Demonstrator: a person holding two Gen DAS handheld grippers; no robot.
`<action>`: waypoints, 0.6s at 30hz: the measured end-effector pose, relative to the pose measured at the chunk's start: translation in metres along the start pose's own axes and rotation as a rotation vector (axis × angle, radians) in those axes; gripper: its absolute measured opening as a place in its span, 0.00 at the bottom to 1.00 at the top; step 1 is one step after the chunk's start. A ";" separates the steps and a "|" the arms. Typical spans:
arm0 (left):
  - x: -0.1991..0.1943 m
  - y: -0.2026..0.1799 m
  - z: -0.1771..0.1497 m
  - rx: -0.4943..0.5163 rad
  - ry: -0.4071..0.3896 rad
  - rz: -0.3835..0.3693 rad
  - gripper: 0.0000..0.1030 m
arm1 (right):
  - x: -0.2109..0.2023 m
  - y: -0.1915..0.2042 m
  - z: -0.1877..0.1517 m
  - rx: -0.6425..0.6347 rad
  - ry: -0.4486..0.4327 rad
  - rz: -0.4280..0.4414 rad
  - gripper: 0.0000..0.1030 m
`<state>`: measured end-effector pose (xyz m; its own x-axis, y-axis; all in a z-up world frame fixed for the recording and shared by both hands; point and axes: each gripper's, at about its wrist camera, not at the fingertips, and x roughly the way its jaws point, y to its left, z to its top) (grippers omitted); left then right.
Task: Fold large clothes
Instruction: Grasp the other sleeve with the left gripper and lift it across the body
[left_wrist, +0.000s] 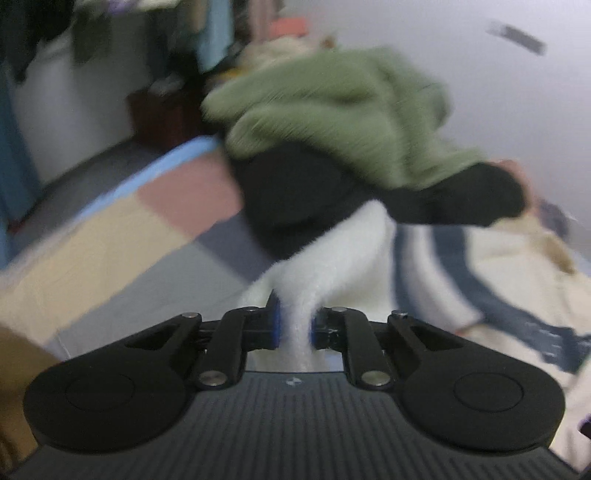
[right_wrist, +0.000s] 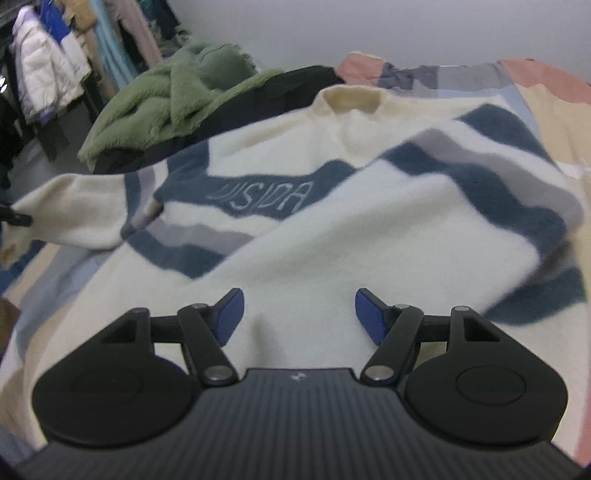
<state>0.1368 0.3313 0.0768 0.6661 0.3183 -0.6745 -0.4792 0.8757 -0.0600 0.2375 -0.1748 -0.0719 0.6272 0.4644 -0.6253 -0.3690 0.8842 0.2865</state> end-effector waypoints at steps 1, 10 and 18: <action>-0.018 -0.013 0.006 0.028 -0.021 -0.021 0.15 | -0.004 -0.002 0.001 0.005 -0.007 -0.006 0.67; -0.135 -0.179 0.009 0.308 -0.123 -0.192 0.15 | -0.049 -0.044 -0.007 0.174 -0.045 0.006 0.67; -0.146 -0.320 -0.097 0.397 -0.004 -0.445 0.15 | -0.100 -0.075 -0.015 0.299 -0.169 -0.005 0.69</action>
<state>0.1371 -0.0303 0.1228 0.7566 -0.1097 -0.6446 0.0965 0.9938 -0.0559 0.1919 -0.2886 -0.0420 0.7423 0.4397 -0.5057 -0.1640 0.8509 0.4991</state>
